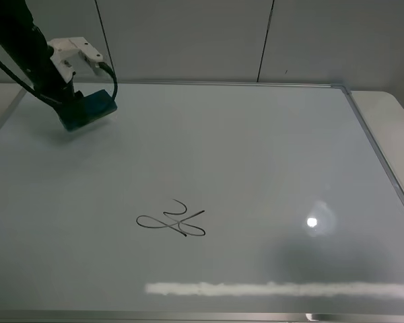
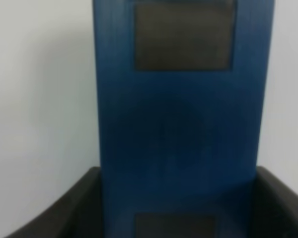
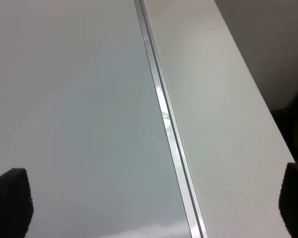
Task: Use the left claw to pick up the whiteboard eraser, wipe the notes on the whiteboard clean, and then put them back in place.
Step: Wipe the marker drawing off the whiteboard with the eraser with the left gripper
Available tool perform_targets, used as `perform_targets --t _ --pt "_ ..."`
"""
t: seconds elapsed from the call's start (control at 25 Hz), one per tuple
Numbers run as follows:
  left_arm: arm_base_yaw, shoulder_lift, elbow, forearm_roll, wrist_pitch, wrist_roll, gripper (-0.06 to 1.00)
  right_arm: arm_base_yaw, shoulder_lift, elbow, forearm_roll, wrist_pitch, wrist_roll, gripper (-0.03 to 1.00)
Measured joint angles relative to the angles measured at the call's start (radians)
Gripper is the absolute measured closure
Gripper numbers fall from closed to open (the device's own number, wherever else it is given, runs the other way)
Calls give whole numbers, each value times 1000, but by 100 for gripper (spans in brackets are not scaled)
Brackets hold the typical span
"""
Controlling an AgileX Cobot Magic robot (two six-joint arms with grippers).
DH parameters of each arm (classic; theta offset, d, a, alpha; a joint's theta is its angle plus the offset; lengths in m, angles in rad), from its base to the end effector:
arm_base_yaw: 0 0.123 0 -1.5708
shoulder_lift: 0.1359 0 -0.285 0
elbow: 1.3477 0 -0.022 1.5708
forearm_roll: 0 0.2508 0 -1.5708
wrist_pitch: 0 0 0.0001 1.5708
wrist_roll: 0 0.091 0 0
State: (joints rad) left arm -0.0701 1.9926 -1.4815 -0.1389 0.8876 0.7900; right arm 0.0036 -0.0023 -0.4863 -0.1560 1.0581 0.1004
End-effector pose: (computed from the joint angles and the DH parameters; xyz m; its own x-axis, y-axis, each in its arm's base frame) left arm 0.4103 -0.0386 0.1943 -0.6723 0.6908 -0.2662 0.6963 0.7121 0.0894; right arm -0.0040 -0.0123 0.2745 -0.4563 0.0215 -0.8896 0.1274 0.9910 -0.0414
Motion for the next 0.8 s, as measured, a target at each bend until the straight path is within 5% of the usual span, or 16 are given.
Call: perform_targets --t 0.28,0.8 --pt "-75 -114 63 66 51 -349 39 0 0 0 0 0 0 -2" --pt "-271 -522 692 82 -215 -730 39 0 0 0 0 0 0 -2"
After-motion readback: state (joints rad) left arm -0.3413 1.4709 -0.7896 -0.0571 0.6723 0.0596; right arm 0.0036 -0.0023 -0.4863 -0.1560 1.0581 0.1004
